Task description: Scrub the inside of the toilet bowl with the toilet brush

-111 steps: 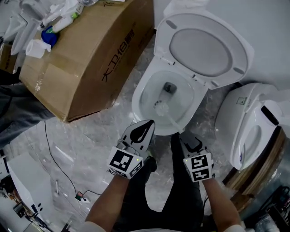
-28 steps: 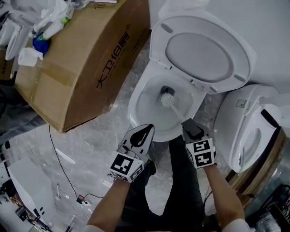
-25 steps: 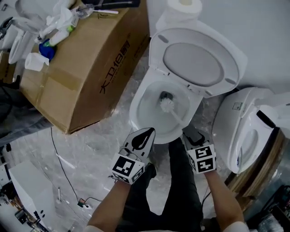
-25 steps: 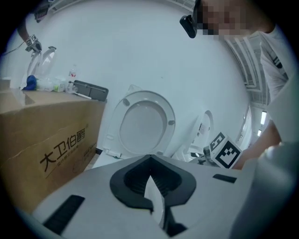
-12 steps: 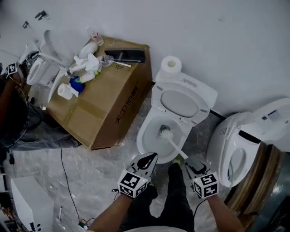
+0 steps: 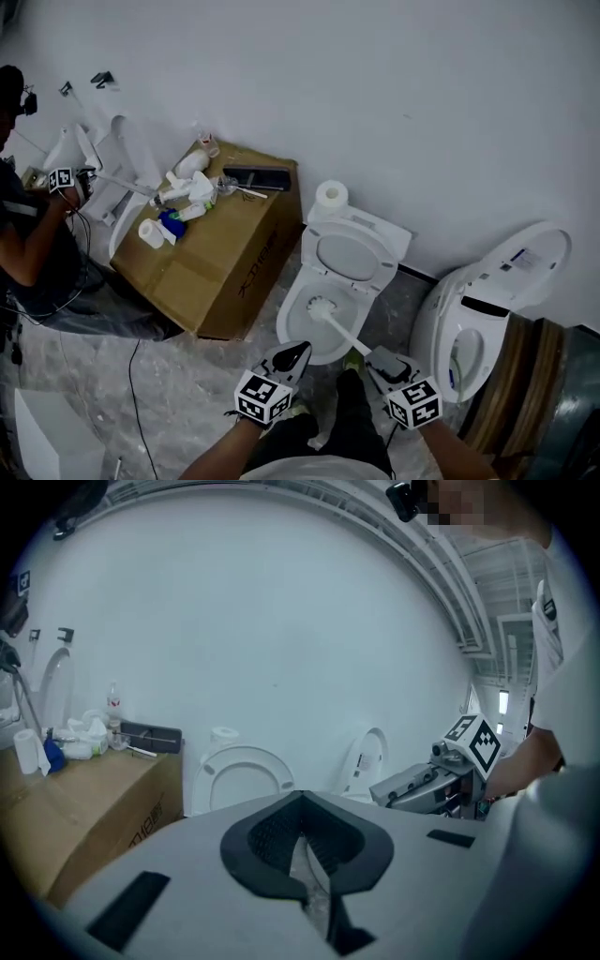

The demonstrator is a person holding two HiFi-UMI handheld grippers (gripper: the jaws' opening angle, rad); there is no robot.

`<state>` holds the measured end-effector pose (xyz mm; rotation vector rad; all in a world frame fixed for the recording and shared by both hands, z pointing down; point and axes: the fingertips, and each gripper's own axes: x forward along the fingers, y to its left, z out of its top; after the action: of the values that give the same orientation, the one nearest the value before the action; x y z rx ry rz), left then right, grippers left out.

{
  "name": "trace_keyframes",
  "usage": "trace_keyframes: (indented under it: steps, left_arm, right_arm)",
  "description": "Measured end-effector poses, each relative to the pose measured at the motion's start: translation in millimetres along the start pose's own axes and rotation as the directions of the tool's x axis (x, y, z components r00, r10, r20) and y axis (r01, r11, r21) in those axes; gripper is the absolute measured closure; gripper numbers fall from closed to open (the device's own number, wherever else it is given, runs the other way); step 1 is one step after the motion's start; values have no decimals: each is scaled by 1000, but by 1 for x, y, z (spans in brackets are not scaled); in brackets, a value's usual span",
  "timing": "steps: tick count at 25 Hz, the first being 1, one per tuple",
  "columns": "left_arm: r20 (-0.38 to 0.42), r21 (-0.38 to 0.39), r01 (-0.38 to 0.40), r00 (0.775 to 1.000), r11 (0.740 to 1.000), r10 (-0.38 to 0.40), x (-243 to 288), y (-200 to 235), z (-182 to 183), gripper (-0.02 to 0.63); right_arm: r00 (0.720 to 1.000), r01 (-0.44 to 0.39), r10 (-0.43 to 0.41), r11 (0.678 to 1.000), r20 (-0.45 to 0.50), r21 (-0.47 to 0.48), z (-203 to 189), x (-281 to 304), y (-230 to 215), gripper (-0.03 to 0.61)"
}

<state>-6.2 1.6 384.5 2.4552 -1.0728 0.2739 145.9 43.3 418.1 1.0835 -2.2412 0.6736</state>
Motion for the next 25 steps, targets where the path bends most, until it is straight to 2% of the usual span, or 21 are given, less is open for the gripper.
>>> trace_keyframes:
  steps: [6,13,19,25]
  left_arm:
    - [49,-19,-6,999,1000,7,-23,-24,45,606]
    - [124,13,-1,992,1000,-1,-42,-37,102,606]
    - [170,21,-23,985,999,19,-54,-29,131,606]
    - [200,33,-38,979,999,30,-60,-28,150,606]
  right_arm:
    - [995,-3,2,1000,100,10,45,-52,19,423]
    - [982,7,-6,1000,189,-3,94,-95,30,423]
    - [968,23,-18,1000,250,-14,126,-107,40,423]
    - [962,25,-21,1000,272,-10,136,-109,50,423]
